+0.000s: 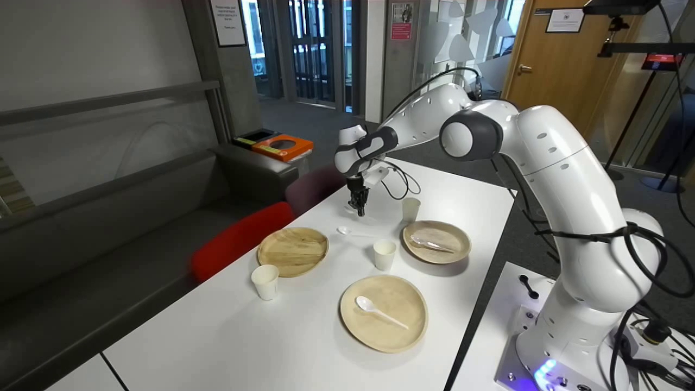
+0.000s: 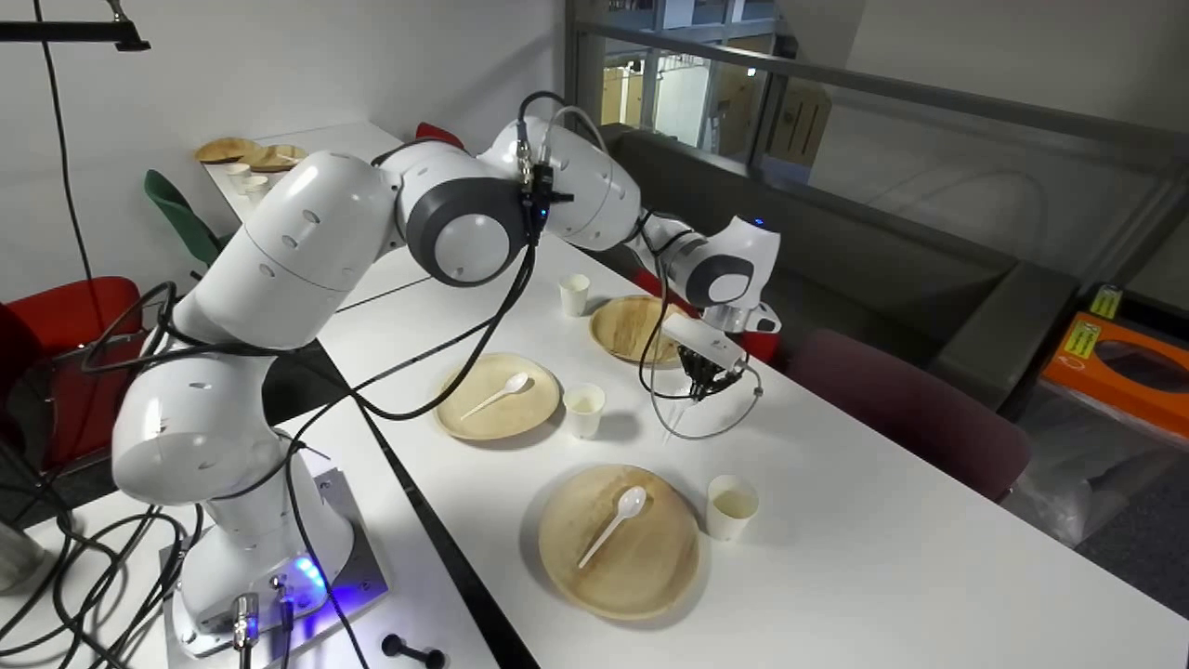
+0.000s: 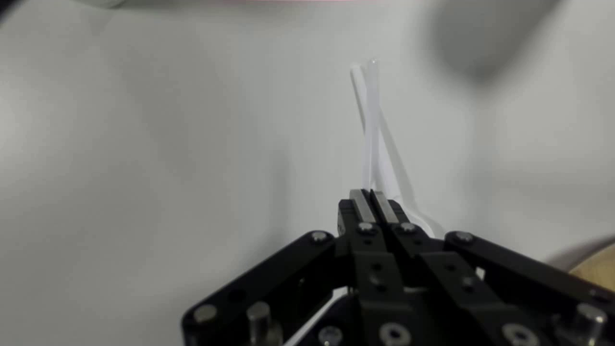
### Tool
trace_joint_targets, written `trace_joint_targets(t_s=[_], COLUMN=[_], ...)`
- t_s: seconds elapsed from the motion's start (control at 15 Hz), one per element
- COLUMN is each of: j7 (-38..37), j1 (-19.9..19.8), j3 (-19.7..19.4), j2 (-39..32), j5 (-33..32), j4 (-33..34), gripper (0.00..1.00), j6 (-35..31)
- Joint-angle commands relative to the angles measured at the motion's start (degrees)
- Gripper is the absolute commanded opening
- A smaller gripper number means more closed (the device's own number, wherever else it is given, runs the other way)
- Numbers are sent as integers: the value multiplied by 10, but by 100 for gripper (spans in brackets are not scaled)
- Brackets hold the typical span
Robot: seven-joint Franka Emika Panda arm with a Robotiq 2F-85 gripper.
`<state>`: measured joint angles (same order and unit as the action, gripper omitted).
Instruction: Put the spoon on the wooden plate to the left
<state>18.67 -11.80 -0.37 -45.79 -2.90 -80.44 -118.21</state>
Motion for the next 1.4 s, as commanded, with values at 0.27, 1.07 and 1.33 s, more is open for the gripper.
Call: trace_joint_targets(t_s=[0.27, 1.07, 1.33], j7=[-64, 61, 200], j1=[32, 109, 89], j3=[3, 4, 20], j2=[74, 58, 46], j5=[30, -137, -136], j4=[-31, 29, 57], gripper=[1, 1, 1], j6=[26, 44, 45])
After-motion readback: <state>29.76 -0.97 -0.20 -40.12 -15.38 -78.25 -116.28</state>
